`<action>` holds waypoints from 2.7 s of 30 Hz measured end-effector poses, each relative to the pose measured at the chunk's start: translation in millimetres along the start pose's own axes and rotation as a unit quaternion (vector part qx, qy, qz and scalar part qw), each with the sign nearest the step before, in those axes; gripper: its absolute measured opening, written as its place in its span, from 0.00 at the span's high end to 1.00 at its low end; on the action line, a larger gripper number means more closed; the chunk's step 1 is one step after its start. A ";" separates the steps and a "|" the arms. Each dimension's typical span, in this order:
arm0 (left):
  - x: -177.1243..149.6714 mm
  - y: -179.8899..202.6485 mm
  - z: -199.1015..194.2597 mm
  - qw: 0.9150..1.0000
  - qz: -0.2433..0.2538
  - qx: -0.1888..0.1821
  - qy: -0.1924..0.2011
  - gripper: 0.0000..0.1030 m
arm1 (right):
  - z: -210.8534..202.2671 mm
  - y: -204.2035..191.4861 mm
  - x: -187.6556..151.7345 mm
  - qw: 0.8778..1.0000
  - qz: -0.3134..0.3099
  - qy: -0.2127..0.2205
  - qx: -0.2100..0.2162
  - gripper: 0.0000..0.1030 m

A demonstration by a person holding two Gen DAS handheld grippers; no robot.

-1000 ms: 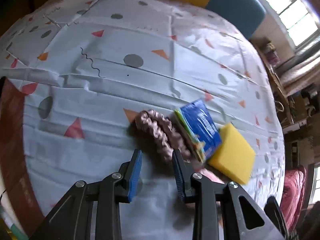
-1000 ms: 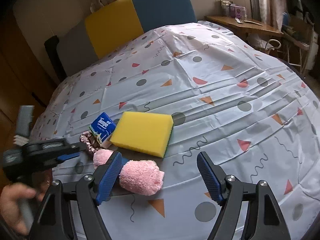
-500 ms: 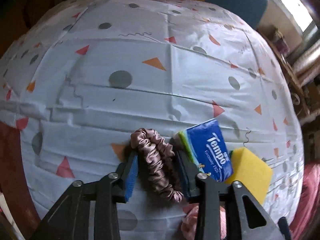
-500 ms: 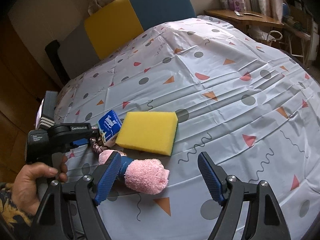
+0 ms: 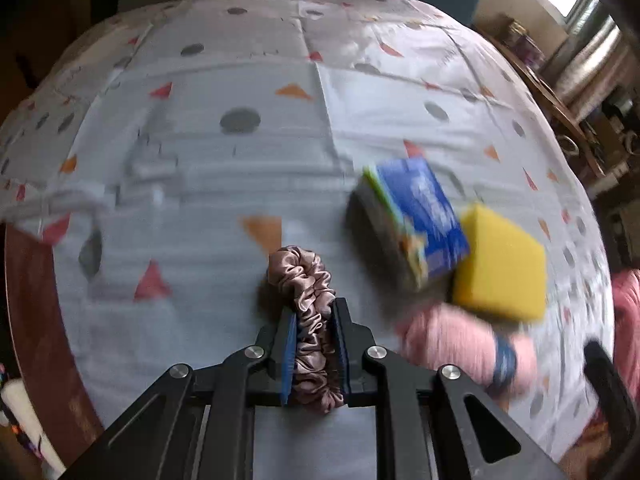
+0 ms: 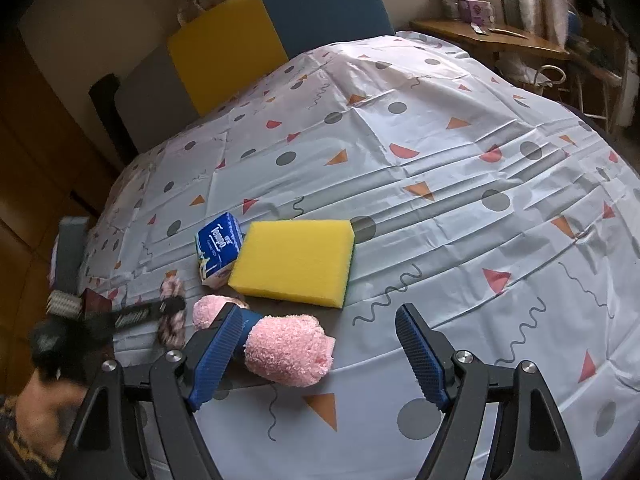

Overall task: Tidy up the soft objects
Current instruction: 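Lift the brown satin scrunchie off the sheet with the left tool, then grasp the pink GRAREY towel roll with right tool while left carries scrunchie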

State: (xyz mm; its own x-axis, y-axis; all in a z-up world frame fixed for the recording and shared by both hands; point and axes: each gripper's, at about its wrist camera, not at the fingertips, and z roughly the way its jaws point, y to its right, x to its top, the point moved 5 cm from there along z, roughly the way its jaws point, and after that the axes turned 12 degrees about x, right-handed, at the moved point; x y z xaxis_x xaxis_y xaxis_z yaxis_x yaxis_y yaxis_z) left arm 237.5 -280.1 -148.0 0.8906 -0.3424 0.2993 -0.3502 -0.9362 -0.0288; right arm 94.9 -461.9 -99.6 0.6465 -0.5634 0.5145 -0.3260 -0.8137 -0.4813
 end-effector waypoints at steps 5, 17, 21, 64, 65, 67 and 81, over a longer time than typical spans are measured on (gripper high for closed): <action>-29.0 -6.3 -10.2 1.000 0.019 -0.019 -0.013 0.76 | 1.3 2.0 -1.9 1.000 0.004 -0.004 -0.002 0.23; -33.6 -1.9 -10.9 0.999 0.022 0.036 0.030 0.69 | 6.1 6.0 -3.7 1.000 0.012 -0.012 -0.003 0.23; -47.0 -7.3 -14.4 0.996 0.036 0.054 0.064 0.80 | 6.6 -0.4 -3.9 1.000 -0.001 -0.013 0.006 0.23; -154.5 -54.2 -170.9 0.974 0.011 0.014 0.226 0.82 | 101.1 -58.0 -46.1 0.957 -0.264 -0.120 0.015 0.53; -155.7 -56.2 -172.4 0.973 0.009 0.016 0.228 0.82 | 101.3 -57.7 -46.2 0.957 -0.264 -0.117 0.016 0.52; -157.6 -60.9 -174.5 0.973 0.004 0.018 0.230 0.82 | 99.6 -56.5 -47.6 0.958 -0.264 -0.112 0.017 0.51; -167.7 -93.2 -178.6 0.973 -0.033 0.021 0.229 0.82 | 97.9 -56.3 -50.5 0.956 -0.282 -0.075 0.015 0.50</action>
State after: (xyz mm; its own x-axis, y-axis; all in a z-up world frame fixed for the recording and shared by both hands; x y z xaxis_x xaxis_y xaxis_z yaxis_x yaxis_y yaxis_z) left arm 69.0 -121.2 -25.1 0.6846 -0.2192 0.6951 -0.2759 -0.9607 -0.0313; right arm 148.1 -373.6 -167.9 0.8067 -0.0071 0.5910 0.1219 -0.9764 -0.1781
